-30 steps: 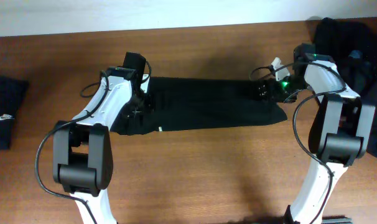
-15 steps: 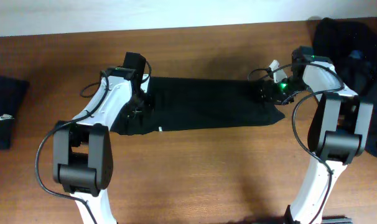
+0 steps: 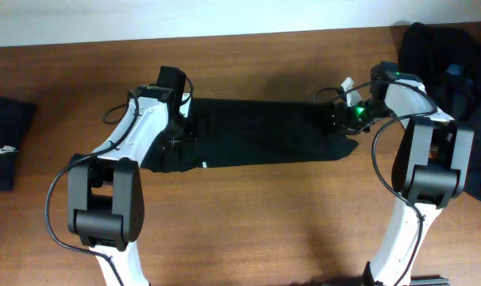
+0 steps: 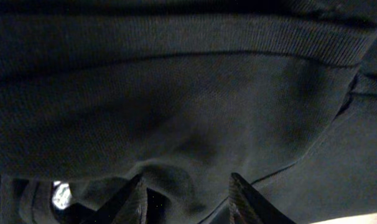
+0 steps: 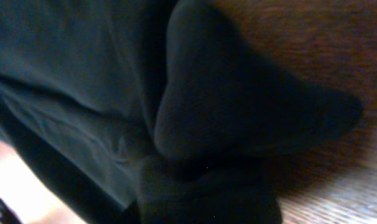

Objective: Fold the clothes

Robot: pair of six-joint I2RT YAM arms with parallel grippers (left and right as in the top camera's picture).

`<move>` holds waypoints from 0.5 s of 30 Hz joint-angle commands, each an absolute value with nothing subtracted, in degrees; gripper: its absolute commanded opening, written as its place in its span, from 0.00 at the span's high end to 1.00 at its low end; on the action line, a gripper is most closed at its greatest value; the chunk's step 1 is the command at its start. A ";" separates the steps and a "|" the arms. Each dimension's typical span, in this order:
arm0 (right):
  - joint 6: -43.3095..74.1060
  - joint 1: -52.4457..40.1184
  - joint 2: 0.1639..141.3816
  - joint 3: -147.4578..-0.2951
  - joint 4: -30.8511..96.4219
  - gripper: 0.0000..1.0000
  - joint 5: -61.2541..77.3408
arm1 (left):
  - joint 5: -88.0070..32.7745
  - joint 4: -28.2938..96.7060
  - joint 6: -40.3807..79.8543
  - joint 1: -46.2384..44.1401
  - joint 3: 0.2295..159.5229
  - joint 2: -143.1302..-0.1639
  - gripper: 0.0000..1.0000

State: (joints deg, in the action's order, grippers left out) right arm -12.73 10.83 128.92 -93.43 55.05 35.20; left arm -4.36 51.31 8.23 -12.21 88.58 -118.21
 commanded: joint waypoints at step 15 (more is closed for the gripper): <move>-11.27 17.23 129.58 -96.53 59.18 0.96 35.31 | -5.17 53.56 8.54 -12.25 94.19 -110.87 0.57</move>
State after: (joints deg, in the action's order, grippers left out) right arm -10.98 14.13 128.99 -94.39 58.04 35.88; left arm -4.38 53.39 8.23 -12.21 92.38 -115.66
